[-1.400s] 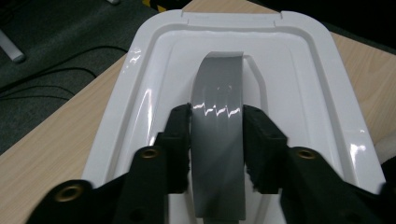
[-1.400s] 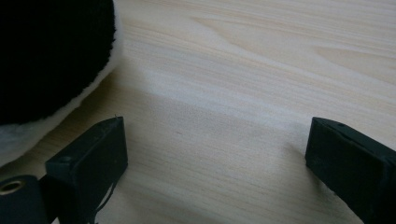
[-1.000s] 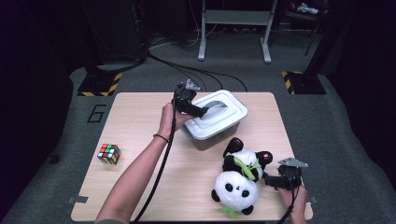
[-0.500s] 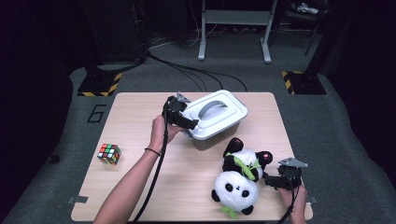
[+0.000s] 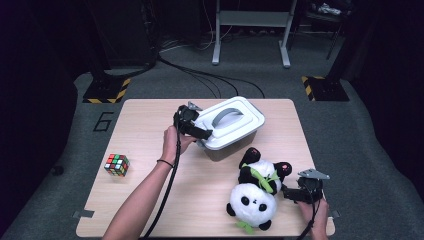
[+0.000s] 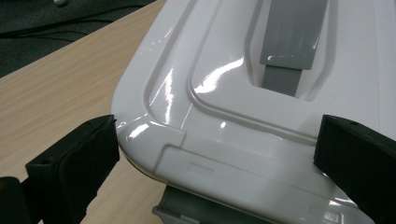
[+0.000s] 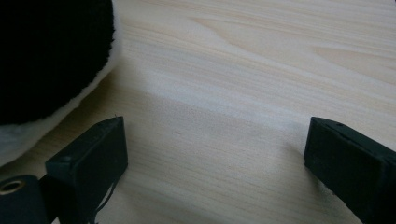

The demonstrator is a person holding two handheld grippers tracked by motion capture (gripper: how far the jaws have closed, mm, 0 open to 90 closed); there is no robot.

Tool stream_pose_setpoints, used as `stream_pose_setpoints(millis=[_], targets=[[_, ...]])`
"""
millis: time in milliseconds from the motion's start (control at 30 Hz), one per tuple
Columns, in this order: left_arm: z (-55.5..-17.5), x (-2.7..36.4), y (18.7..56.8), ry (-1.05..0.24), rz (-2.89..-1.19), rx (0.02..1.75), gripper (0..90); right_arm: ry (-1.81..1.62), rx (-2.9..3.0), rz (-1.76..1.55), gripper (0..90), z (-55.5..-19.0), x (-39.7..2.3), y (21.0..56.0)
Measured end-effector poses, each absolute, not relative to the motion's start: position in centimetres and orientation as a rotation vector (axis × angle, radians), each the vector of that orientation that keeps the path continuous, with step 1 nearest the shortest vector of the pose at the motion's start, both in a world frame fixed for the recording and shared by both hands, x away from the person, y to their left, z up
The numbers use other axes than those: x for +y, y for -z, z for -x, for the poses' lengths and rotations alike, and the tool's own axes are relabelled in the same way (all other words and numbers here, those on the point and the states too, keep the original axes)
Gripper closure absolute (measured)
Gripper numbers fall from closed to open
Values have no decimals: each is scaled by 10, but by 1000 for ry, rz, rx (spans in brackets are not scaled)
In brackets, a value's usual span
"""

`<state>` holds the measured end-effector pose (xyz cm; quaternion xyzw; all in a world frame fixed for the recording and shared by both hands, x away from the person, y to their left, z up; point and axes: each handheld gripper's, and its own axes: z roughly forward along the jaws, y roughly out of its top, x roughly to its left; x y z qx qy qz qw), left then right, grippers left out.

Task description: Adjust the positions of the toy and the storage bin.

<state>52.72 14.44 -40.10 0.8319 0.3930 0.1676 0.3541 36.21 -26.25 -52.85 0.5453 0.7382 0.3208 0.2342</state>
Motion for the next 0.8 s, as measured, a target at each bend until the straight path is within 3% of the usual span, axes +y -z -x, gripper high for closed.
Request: stream_pose_setpoints(millis=[433,800], targets=[[-548,149,405,-338,-2150,979,5,-880,2026,-1497,51,-362,-262,529],[-563,136,403,-335,-2167,955,4,-879,2025,-1498,52,-362,-262,529]])
